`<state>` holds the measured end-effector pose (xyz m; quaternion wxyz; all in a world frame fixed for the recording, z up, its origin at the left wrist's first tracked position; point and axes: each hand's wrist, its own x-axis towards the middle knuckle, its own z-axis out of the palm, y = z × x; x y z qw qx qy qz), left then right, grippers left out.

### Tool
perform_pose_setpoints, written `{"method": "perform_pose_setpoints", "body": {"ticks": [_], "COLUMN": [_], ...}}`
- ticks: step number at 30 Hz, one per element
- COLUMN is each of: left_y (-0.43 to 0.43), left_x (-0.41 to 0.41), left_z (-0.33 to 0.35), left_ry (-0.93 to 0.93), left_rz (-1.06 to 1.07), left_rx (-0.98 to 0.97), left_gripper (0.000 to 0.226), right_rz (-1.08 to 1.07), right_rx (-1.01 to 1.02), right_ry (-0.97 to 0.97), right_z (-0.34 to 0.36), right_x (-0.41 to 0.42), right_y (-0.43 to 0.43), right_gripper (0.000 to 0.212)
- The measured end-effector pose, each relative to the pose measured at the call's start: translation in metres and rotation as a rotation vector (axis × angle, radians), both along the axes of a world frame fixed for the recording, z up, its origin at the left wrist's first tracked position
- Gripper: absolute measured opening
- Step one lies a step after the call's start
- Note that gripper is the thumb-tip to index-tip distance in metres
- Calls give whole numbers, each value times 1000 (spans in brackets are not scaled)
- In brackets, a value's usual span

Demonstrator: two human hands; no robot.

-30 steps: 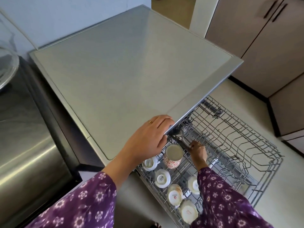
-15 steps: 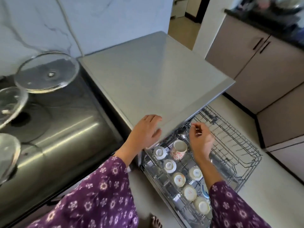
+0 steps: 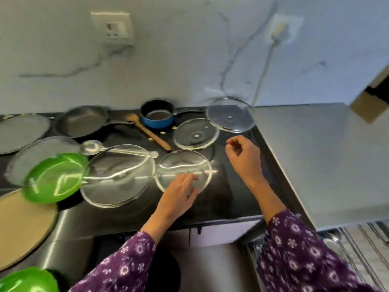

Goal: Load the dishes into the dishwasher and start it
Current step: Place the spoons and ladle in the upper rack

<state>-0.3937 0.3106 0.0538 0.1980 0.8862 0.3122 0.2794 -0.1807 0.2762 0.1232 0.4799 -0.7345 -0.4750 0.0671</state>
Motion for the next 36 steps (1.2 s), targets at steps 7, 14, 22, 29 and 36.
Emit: {"method": "perform_pose_setpoints", "body": {"ticks": [7,14,22,29,36], "left_y": [20,42,49,49,47], "left_x": [-84,-132,-135,-135,-134], "left_z": [-36,-64,-78,-78,-79], "left_ry": [95,202,184,168,148], "left_rz": [-224,-323,-353,-355,-352], "left_rx": [109,-14,-1,-5,-29], "left_gripper": [16,28,33,30,29], "right_rz": [323,595,821,888,939], "right_rx": [-200,-452,-670,-745,-762], "right_ry": [-90,-118,-195,-263,-338], "right_z": [-8,-33,-68,-81,-81], "right_x": [-97,-146,-158,-156,-157], "right_y": [131,230,288,300,298], "right_gripper": [13,16,20,29,18]}}
